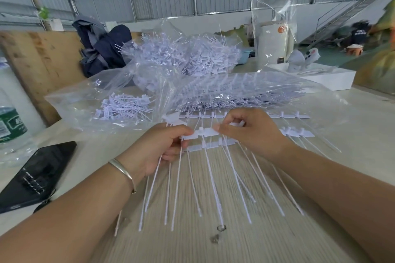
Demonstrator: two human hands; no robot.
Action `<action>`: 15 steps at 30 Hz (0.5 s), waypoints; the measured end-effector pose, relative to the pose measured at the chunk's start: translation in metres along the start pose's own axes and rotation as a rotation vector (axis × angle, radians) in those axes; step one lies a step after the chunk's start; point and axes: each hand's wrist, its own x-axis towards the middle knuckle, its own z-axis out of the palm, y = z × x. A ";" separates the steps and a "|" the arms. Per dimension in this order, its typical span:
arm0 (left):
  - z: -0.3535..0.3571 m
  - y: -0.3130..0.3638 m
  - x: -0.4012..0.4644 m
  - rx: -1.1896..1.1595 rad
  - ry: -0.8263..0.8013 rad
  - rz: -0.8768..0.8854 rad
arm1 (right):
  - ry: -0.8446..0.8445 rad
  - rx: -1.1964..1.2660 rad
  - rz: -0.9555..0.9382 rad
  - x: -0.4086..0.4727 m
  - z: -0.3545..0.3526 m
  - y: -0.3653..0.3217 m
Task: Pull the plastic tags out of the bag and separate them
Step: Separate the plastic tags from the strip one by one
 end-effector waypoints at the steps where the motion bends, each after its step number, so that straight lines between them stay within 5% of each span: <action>1: 0.000 0.000 -0.001 0.025 0.005 0.009 | 0.000 0.004 -0.011 -0.001 0.000 -0.002; 11: 0.008 0.000 -0.005 0.312 -0.051 0.089 | -0.080 -0.066 -0.036 -0.006 -0.001 -0.013; 15: 0.003 -0.006 0.002 0.543 0.160 0.159 | -0.072 -0.100 -0.059 -0.006 -0.004 -0.010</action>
